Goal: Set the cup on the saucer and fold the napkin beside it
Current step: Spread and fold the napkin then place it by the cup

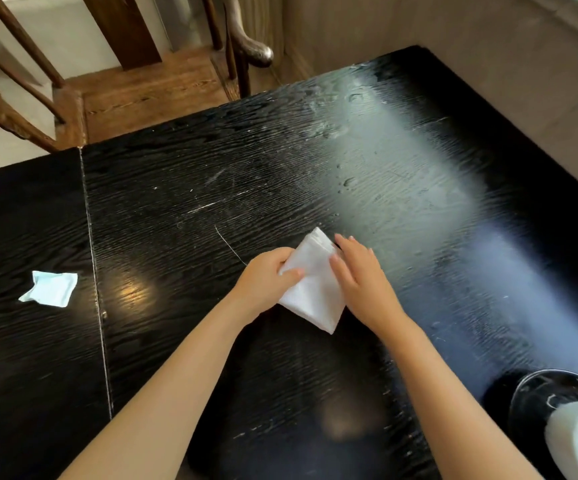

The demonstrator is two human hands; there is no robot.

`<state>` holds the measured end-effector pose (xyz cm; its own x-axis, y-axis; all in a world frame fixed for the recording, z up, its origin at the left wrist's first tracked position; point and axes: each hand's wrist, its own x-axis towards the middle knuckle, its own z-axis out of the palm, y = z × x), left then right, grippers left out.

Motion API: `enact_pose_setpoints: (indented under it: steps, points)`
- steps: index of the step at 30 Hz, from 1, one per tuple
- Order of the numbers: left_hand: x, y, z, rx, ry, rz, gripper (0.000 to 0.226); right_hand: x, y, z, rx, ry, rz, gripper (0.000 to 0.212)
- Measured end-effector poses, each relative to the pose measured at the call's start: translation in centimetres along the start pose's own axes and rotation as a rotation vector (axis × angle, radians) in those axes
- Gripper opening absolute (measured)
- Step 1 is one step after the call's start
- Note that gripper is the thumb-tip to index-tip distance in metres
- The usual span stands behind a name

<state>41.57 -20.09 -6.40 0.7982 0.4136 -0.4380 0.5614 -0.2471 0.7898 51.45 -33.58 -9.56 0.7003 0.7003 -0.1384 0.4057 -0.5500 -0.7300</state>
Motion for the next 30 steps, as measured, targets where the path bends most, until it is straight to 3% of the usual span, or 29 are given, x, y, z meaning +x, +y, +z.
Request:
enact_pose_setpoints:
  steps: [2,4,6,10,12,14,16,18,20,24,30]
  points:
    - [-0.3,0.6,-0.5,0.032,-0.060,0.083,0.018,0.4,-1.5,-1.6,0.057,-0.014,0.003,0.050]
    - [-0.5,1.2,-0.9,-0.012,-0.103,0.144,0.017,1.0,-2.5,-2.0,-0.031,-0.018,-0.016,0.034]
    - [-0.9,1.6,-1.4,-0.170,-0.070,0.134,0.018,1.6,-3.0,-1.9,-0.005,0.043,0.023,0.043]
    - [-1.7,1.3,-0.1,-0.737,0.083,-0.148,0.025,2.0,-3.1,-1.2,0.189,0.209,0.175,0.049]
    - [-2.0,1.3,2.0,-0.902,0.152,-0.280,0.031,1.8,-3.4,-0.6,0.201,0.236,0.192,0.050]
    - [-1.8,1.4,3.7,-0.830,0.344,-0.333,0.036,1.4,-4.0,0.0,0.175,0.245,0.190,0.051]
    - [-1.6,1.2,4.4,-0.529,0.579,-0.258,0.036,1.1,-4.4,0.4,0.116,0.278,0.189,0.049]
    - [-1.6,0.9,4.5,-0.379,0.655,-0.144,0.024,1.1,-4.2,0.8,0.087,0.294,0.223,0.049]
    - [-1.8,0.4,4.6,-0.317,0.649,-0.064,0.014,0.9,-3.8,1.2,0.159,0.284,0.286,0.048]
    - [-2.4,-0.6,4.6,-0.336,0.604,0.018,0.014,0.1,-3.3,2.2,0.354,0.294,0.371,0.046]
    - [-3.1,0.2,3.5,-0.597,0.343,-0.131,0.027,-1.0,-3.2,1.6,0.341,0.383,0.318,0.048]
